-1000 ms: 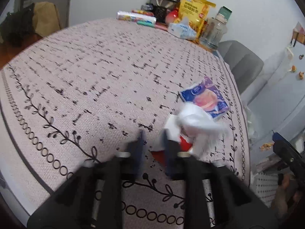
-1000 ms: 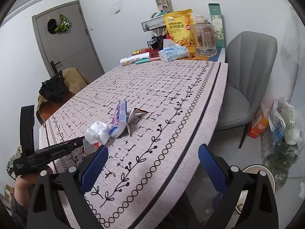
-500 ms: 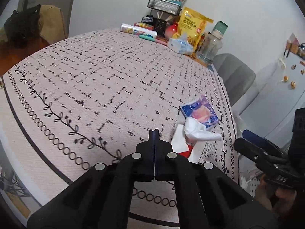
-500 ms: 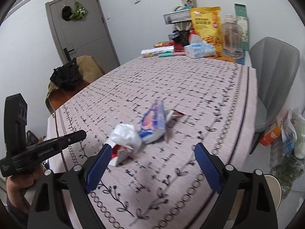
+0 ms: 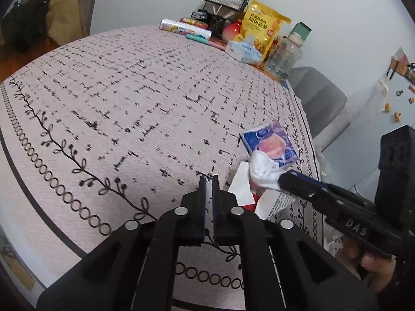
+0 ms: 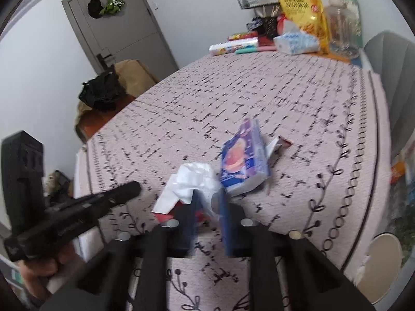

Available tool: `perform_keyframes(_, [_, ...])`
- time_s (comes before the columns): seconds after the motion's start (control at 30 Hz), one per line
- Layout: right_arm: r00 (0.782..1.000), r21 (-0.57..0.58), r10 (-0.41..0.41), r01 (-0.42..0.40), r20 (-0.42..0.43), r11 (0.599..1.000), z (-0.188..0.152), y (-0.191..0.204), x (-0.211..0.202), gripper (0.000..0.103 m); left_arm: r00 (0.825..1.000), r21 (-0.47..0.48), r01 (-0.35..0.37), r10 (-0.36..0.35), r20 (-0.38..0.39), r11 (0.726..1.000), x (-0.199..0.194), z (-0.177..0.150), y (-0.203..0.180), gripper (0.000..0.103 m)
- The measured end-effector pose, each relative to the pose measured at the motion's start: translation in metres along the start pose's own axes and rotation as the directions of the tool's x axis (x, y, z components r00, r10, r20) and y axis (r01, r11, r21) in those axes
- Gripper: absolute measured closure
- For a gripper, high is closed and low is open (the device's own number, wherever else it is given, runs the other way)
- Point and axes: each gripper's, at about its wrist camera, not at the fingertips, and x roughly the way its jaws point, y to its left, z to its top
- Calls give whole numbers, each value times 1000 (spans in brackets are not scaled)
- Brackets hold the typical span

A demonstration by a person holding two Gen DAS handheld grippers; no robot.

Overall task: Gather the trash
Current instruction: 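Close the left gripper on the red-and-white paper box, then carry the paper box in the left gripper and tissue in the right over the bin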

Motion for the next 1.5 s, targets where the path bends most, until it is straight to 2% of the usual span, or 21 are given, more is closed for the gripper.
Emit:
perform_keyframes(0.03, [1000,-7,-2,2,12,1000,0,1,-3,93,1000,3,0,0,0,1000,1,0,-1,85])
perform_keyframes(0.07, [1000,-18,0,0,17,1000,-1,3,-5,93,1000,6,0,0,3,1000,1,0,-3,67])
perform_keyframes(0.1, [1000,-19,8,-8,20,1000,-1,4,-7,94,1000,8,1,-1,10,1000,0,0,-5,55])
perform_keyframes(0.13, [999,-16,21,-20,26,1000,-1,4,-10,94,1000,23,5,-6,20,1000,0,0,-10,54])
perform_keyframes(0.37, [995,14,53,-54,82,998,3,-5,-28,95,999,66,-20,23,-44,998,24,-1,-26,54])
perform_keyframes(0.43, [994,22,59,-61,93,998,4,-9,-31,95,998,98,-48,52,-42,994,27,-2,-32,54])
perform_keyframes(0.47, [993,28,63,-66,96,997,5,-11,-33,95,997,112,-63,68,-42,992,28,-2,-34,60])
perform_keyframes(0.5, [993,33,70,-74,98,997,5,-12,-34,95,996,123,-72,79,-46,990,29,-2,-37,72])
perform_keyframes(0.53, [992,36,74,-78,100,996,5,-12,-35,95,995,130,-81,88,-51,988,30,-2,-38,78])
perform_keyframes(0.67, [990,32,90,-94,113,995,5,-10,-41,95,994,149,-85,94,-52,985,30,-1,-41,82])
perform_keyframes(0.8, [988,24,89,-93,125,995,6,-8,-47,95,995,137,-90,94,-19,986,18,3,-39,86])
perform_keyframes(1.23, [976,29,84,-91,200,995,8,-15,-86,95,992,133,-104,92,92,986,-26,22,-47,87])
perform_keyframes(1.5, [965,49,56,-71,257,996,6,-32,-116,95,989,200,-76,47,142,977,-41,35,-86,87])
